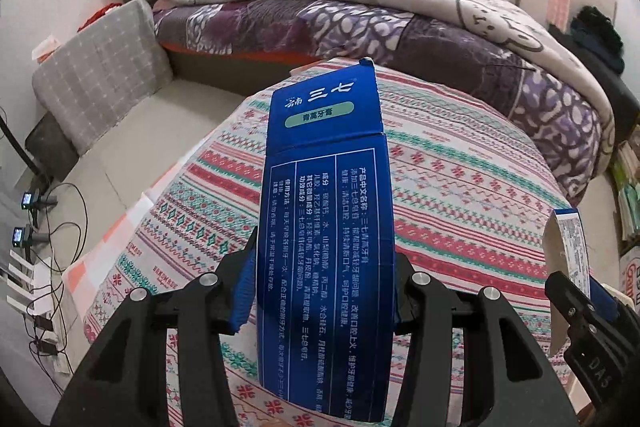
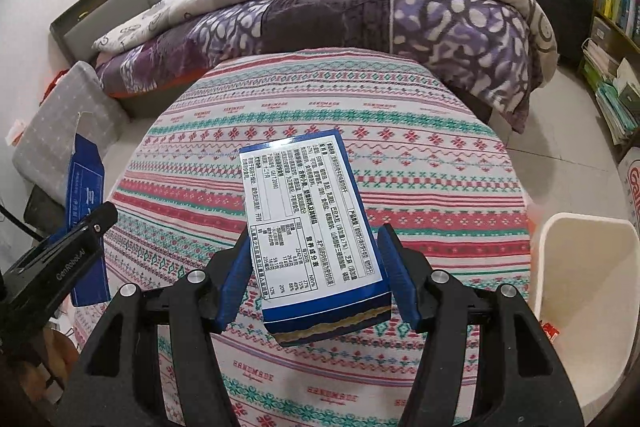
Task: Collect trash
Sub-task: 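Carry the blue box and carton toward the white bin with both tools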
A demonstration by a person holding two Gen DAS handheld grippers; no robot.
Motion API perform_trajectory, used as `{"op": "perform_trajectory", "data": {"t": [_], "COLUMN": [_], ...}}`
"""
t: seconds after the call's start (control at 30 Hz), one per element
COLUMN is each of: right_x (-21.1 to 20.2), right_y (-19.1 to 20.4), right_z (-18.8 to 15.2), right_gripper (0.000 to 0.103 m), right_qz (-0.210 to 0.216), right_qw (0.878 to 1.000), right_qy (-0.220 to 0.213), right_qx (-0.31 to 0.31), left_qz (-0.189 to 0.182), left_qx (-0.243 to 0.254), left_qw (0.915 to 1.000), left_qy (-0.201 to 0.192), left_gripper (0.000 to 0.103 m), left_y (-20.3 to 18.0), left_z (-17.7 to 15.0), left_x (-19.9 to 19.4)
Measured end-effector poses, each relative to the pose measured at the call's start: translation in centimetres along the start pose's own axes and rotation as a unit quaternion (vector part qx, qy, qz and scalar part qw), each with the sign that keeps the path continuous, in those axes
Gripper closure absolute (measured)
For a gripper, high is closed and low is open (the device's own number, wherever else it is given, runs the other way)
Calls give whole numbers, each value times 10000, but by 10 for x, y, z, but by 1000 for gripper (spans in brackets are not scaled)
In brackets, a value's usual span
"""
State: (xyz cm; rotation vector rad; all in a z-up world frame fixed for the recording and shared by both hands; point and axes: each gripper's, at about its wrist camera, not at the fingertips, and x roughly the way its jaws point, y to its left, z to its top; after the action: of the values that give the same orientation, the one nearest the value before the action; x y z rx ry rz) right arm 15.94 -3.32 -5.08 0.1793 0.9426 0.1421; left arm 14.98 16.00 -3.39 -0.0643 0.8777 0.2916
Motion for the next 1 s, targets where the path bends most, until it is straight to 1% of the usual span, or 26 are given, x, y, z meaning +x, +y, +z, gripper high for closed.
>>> {"op": "perform_trajectory", "data": {"t": [0.47,0.7,1.0], "right_x": [-35,-49,-64], "right_y": [-42,-67,-90], "right_z": [2,0,-5], "right_gripper": [45,45,45], "right_qz": [-88,-135,-249], "right_qw": [9993,9983,9970], "right_qy": [-258,-329,-419], "right_qx": [260,466,608], "left_qz": [-196,-286,-386], "left_qx": [387,624,913], "left_qw": [9987,9969,9935], "left_qy": [-260,-392,-562], "left_gripper": [54,54,54], "left_y": [-51,-75,-104], "left_z": [-3,-10,-19], "left_x": [-27,-40,-55]}}
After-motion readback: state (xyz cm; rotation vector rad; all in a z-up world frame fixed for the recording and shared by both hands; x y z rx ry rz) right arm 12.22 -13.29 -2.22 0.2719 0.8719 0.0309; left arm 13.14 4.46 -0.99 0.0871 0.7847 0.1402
